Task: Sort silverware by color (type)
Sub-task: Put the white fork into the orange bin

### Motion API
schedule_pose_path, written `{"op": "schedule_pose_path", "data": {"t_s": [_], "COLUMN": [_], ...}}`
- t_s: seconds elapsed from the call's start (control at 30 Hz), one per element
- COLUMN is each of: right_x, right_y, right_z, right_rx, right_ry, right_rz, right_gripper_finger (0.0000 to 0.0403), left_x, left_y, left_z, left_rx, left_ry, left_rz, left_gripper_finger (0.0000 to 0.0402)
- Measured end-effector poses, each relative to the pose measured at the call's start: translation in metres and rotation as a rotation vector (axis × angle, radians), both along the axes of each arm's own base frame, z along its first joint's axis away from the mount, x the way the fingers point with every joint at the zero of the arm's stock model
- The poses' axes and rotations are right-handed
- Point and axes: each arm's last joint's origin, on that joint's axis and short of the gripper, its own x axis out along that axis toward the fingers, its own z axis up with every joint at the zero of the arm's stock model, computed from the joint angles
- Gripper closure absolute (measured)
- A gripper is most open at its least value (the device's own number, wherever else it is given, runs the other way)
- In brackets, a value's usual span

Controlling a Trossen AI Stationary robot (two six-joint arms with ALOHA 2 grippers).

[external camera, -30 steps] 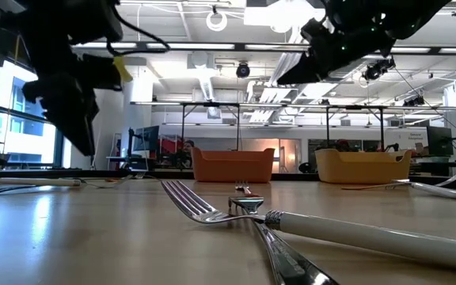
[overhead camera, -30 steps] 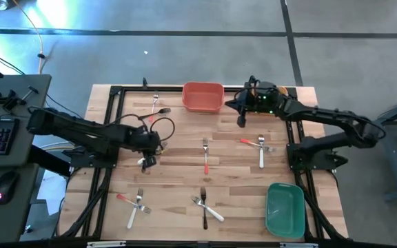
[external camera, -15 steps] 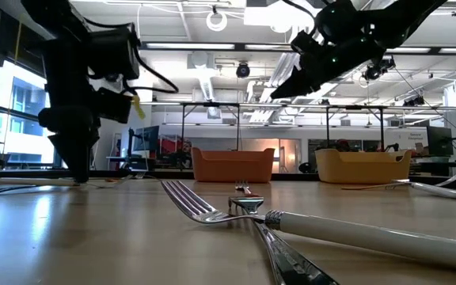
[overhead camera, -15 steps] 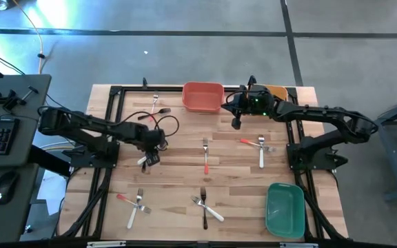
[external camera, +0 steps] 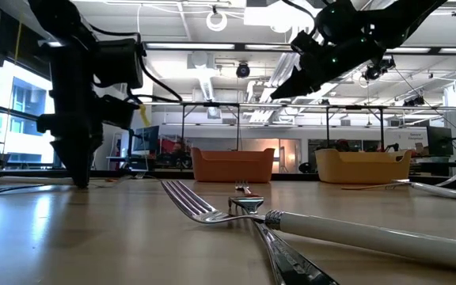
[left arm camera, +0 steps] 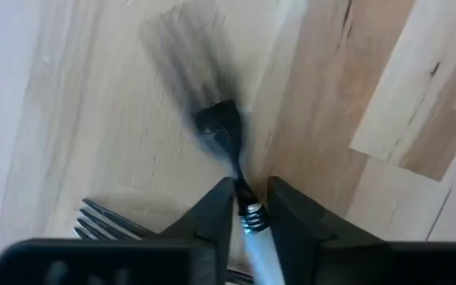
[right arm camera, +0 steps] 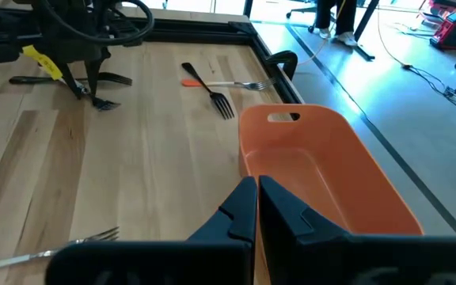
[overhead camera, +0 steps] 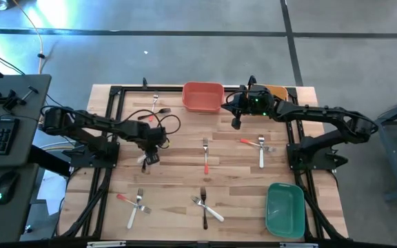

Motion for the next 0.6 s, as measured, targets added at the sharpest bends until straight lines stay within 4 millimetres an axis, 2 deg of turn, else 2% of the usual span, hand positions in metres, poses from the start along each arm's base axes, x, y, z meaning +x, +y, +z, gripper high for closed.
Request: {"op": "schedule_pose_path", "data": {"t_s": [0.13, 0.27, 0.47, 0.6], "right_x": [0.000, 0.000, 0.000, 0.000], "right_y": [0.000, 0.000, 0.000, 0.000], "right_z": [0.000, 0.000, 0.000, 0.000], "right_rx": [-0.004, -0.003, -0.003, -0.002], "right_ry": [0.001, 0.002, 0.002, 0.005], "right_rz": [0.002, 0.002, 0.002, 0.002], "right_gripper_finger": [0.0403, 0.0403, 0.0403, 0.0403], "left_x": [0.011, 0.026, 0.048, 0.053], "left_y": [0.004, 0.016, 0.044, 0.056], "left_z": [0.014, 0.043, 0.096, 0.118], "left_rx": [0.078, 0.144, 0.263, 0.267], "left_ry": [-0.017, -0.035, -0.153, -0.215], "left_rz": [-0.048, -0.087, -0.109, -0.140], "left_gripper_finger": [0.0393, 0.0399, 0.0401, 0.0401]}}
